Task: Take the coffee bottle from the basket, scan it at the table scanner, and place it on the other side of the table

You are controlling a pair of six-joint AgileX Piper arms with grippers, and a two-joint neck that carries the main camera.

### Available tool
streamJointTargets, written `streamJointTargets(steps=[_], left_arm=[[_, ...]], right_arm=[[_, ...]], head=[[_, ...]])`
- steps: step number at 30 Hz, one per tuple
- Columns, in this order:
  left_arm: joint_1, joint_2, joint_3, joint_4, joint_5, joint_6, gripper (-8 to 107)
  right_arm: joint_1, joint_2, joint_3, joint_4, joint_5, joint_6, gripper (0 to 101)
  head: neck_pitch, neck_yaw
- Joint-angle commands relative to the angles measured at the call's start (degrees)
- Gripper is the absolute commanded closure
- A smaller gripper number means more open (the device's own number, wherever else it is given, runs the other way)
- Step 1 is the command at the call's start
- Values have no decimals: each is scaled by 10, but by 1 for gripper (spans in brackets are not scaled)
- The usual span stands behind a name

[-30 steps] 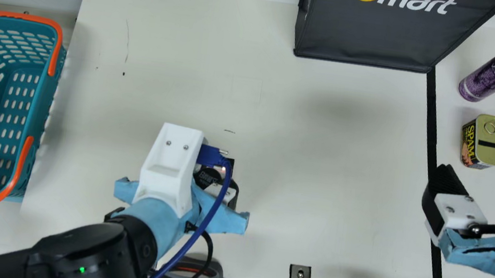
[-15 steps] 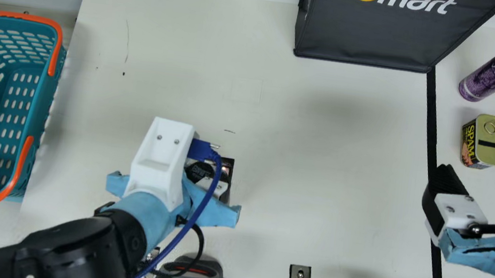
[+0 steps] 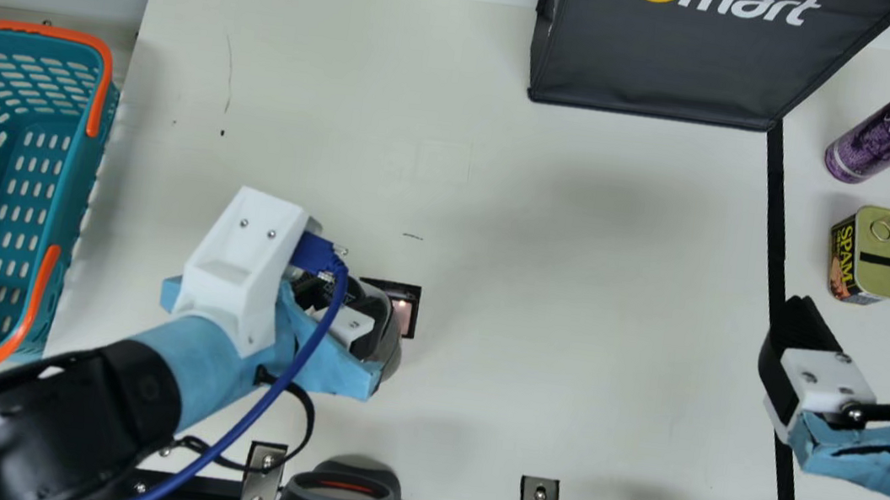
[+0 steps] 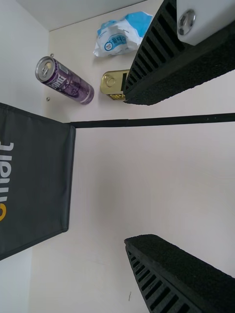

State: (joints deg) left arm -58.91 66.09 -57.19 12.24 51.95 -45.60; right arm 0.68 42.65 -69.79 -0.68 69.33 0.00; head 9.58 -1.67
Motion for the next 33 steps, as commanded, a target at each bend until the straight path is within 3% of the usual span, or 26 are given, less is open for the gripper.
streamJointTargets(steps=[1, 11, 23, 33], left_arm=[[17, -6, 3, -58, -16, 120, 107], [90, -17, 5, -229, -14, 408, 107], [201, 6, -18, -385, 56, 702, 107], [284, 30, -34, -472, 125, 889, 107]], right_arm=[[0, 0, 0, 0, 0, 0, 6], [0, 0, 0, 0, 0, 0, 6], [0, 0, 0, 0, 0, 0, 6], [0, 0, 0, 0, 0, 0, 6]], head=[[-17, 1], [-17, 1], [-17, 1], [-17, 1]])
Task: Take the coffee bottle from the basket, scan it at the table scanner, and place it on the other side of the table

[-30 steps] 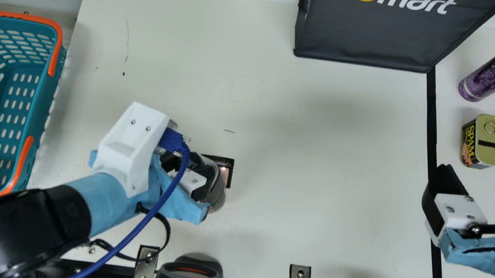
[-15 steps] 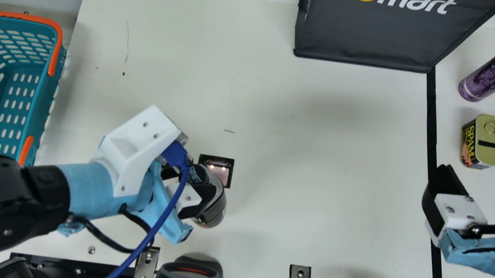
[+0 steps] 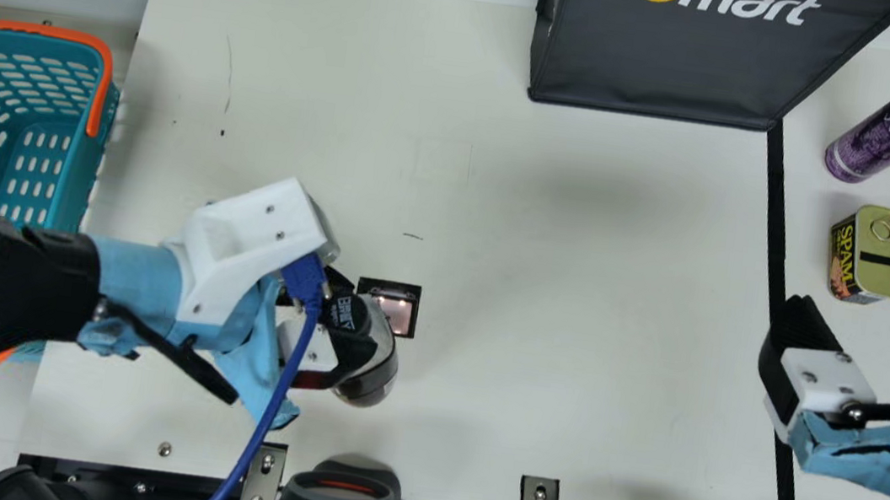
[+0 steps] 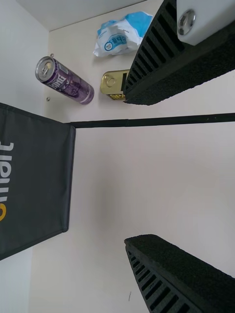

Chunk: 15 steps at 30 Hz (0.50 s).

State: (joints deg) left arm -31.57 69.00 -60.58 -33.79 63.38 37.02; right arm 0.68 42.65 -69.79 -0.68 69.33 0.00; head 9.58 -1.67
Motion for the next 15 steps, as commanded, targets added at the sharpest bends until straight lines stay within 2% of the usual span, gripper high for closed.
streamJointTargets(steps=[1, 9, 15], left_arm=[[17, 3, -1, -18, 16, 78, 107], [59, 10, -4, -62, 62, 186, 107], [65, 16, 5, -76, 65, 244, 107]], right_arm=[[0, 0, 0, 0, 0, 0, 6], [0, 0, 0, 0, 0, 0, 6], [0, 0, 0, 0, 0, 0, 6]], head=[[-17, 1], [-17, 1], [-17, 1]])
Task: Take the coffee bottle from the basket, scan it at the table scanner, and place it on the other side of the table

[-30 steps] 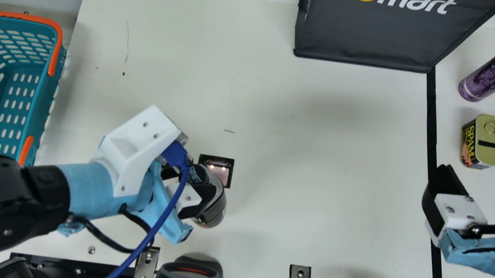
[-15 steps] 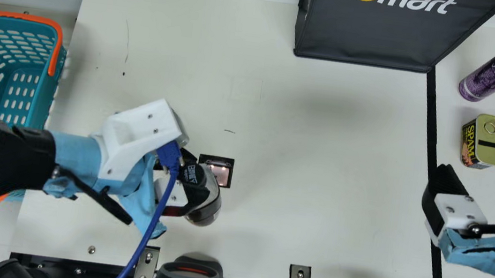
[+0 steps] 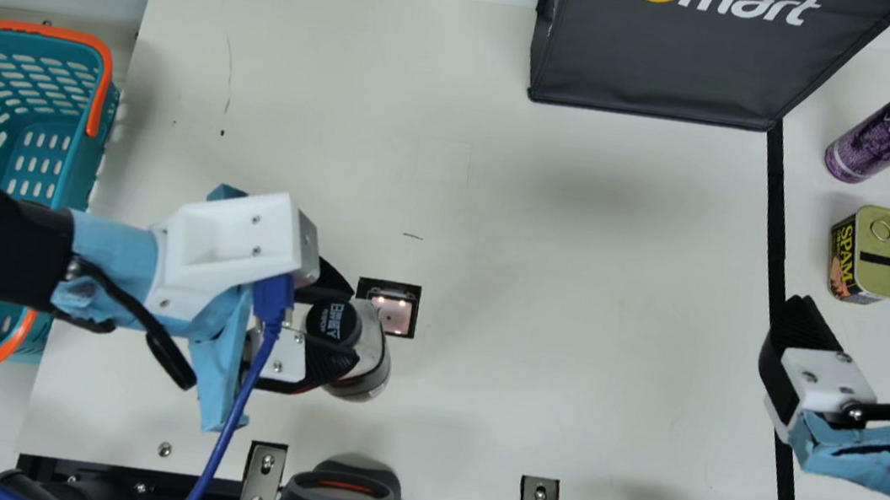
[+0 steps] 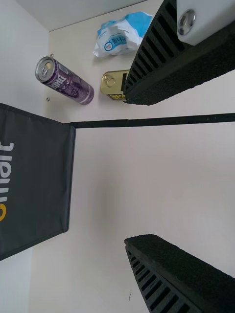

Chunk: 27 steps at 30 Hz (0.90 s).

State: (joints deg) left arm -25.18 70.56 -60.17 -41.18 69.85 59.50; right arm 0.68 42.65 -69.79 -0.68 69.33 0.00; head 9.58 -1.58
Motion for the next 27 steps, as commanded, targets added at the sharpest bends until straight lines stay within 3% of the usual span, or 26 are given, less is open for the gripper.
streamJointTargets(steps=[1, 14, 27], left_arm=[[3, 1, 1, -2, 0, 26, 107], [34, 13, -13, -6, -5, 69, 107], [-33, 70, -33, 22, -167, -51, 107]], right_arm=[[0, 0, 0, 0, 0, 0, 6], [0, 0, 0, 0, 0, 0, 6], [0, 0, 0, 0, 0, 0, 6]], head=[[-17, 0], [-17, 0], [-17, 0]])
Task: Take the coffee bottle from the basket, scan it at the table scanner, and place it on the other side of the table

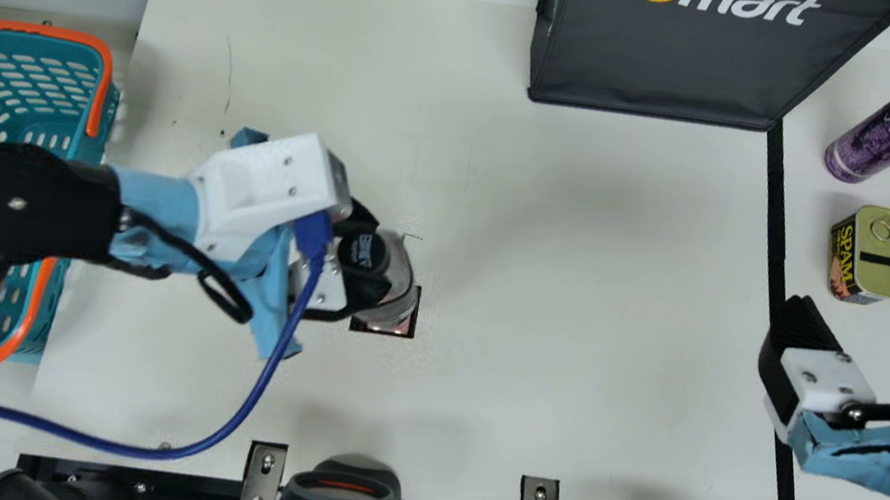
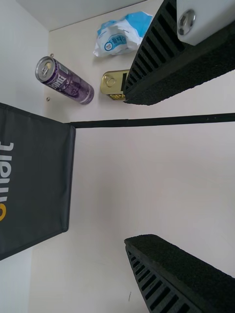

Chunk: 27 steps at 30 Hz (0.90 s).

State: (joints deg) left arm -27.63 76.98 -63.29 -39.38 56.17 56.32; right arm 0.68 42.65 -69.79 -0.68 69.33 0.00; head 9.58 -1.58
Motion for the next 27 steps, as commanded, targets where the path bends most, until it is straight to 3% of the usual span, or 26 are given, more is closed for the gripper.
streamJointTargets(steps=[1, 12, 23, 27], left_arm=[[-16, 12, -5, 8, -43, -31, 107], [-82, 86, -43, 54, -153, -151, 107], [-137, 154, -93, 97, -196, -238, 107], [-148, 172, -105, 111, -201, -259, 94]], right_arm=[[0, 0, 0, 0, 0, 0, 6], [0, 0, 0, 0, 0, 0, 6], [0, 0, 0, 0, 0, 0, 6], [0, 0, 0, 0, 0, 0, 6]], head=[[-17, 0], [-17, 0], [-17, 0], [-17, 0]])
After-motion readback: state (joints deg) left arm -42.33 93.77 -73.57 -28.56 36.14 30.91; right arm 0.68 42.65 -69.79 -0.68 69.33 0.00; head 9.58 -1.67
